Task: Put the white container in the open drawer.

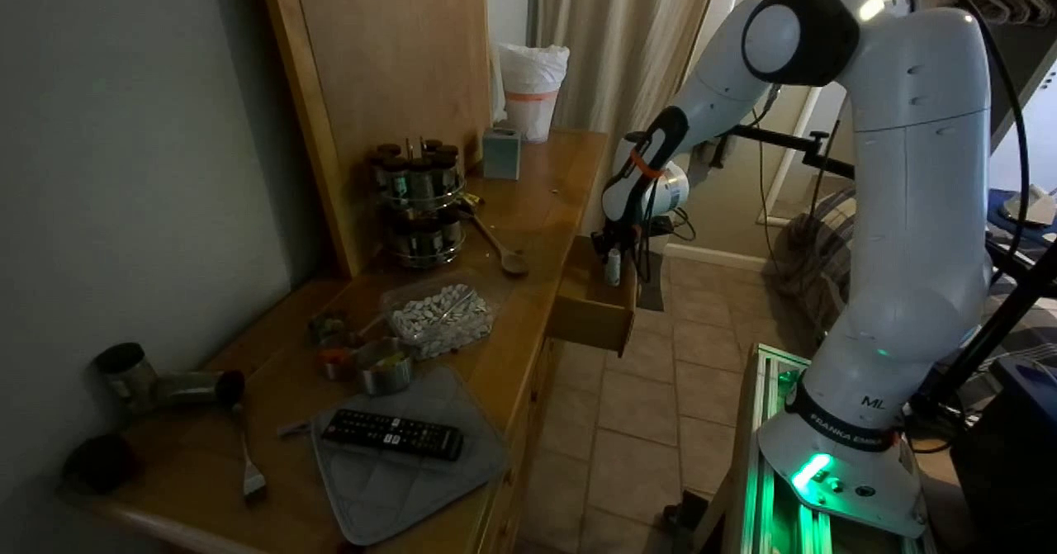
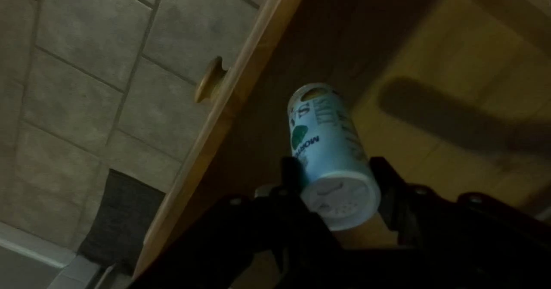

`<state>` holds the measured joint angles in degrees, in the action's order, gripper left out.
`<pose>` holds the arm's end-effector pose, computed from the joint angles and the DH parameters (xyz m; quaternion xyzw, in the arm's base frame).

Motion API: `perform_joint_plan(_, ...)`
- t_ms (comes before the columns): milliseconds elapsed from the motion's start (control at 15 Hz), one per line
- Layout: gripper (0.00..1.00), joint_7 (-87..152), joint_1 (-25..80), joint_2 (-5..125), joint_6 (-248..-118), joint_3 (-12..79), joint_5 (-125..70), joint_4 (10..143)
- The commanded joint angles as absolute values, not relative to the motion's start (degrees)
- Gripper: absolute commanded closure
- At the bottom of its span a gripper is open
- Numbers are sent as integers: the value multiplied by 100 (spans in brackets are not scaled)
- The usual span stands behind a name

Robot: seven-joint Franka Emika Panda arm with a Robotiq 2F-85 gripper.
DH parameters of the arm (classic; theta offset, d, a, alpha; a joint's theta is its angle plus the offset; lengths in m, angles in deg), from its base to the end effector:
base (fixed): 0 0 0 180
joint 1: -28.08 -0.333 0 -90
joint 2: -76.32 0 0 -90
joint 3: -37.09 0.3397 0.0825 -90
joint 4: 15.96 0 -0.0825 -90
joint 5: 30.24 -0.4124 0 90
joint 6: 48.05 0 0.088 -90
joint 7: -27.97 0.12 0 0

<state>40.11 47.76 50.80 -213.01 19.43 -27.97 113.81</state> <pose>0.4583 -0.3529 0.1721 0.9175 -0.3801 0.0754 0.0894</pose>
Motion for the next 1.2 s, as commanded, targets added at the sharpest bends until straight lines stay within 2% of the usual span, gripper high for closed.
perform_joint_plan(0,80,3220,5077,4379,-21667,2347,-3094,10963)
perform_joint_plan(467,80,2738,5313,3542,-22298,2796,-3066,10438)
perform_joint_plan(1000,80,2421,5583,3233,-22118,3001,-3022,10068)
perform_joint_plan(1067,32,2390,5600,3243,-22073,3009,-3018,10066)
perform_joint_plan(1133,28,2362,5620,3268,-22047,3023,-3018,10071)
